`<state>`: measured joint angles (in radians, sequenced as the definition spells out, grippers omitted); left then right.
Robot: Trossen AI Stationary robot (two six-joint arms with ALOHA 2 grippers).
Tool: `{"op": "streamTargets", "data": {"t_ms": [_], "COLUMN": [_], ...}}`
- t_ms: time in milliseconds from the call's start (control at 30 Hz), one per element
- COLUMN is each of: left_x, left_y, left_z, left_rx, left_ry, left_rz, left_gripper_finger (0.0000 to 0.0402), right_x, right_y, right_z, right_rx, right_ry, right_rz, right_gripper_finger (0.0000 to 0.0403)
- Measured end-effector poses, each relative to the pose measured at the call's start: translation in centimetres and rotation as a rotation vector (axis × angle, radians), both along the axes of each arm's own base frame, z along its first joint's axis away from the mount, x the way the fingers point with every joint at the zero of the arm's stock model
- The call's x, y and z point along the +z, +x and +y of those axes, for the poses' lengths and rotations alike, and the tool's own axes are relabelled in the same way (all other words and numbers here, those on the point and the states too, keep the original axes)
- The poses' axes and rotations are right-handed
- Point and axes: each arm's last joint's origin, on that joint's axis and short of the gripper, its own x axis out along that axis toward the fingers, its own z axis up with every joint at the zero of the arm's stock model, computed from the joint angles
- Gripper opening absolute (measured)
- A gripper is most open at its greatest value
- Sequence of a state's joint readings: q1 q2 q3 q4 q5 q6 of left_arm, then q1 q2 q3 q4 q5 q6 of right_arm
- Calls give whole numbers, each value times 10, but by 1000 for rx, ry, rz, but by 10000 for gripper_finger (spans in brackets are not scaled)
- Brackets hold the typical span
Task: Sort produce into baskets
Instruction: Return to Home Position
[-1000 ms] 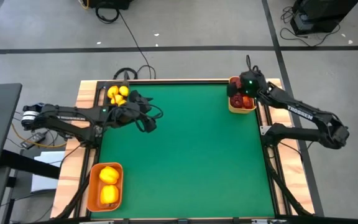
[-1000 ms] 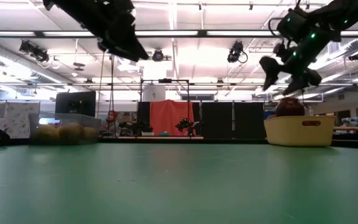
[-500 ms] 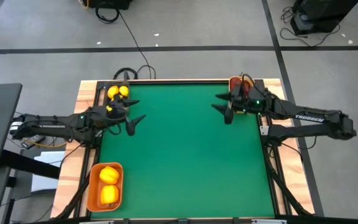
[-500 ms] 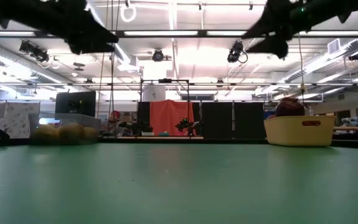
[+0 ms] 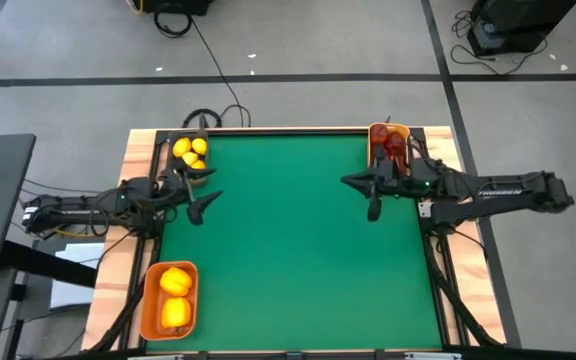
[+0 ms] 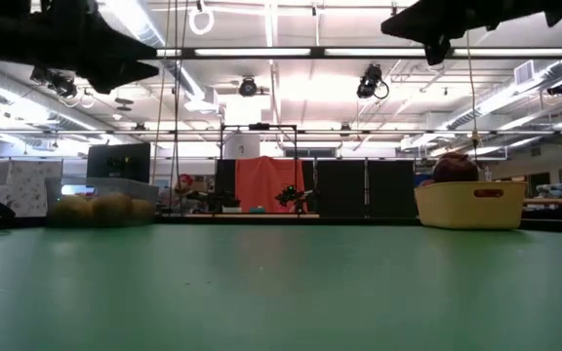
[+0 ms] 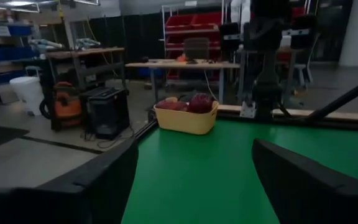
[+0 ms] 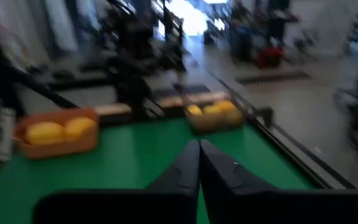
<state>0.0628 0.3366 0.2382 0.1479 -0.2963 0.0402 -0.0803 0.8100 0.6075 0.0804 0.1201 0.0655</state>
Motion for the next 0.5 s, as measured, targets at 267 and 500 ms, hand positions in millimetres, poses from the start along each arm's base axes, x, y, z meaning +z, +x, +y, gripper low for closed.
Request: {"op": "streamTargets", "data": {"t_ms": [267, 500], "left_x": [-13, -13], "left_y": [-15, -29], "left_z": [-1, -1], "left_rx": [4, 29], "left_ry": [-9, 12], "left_rz": [-68, -105], "left_gripper_finger": [299, 263], "right_x": [-36, -58], "right_y": [-30, -58], "right_z": [2, 1], "right_rx": [103, 86], "right_ry": [38, 105], "right_rz": [-206, -322], "right_gripper_finger": [13, 7]}}
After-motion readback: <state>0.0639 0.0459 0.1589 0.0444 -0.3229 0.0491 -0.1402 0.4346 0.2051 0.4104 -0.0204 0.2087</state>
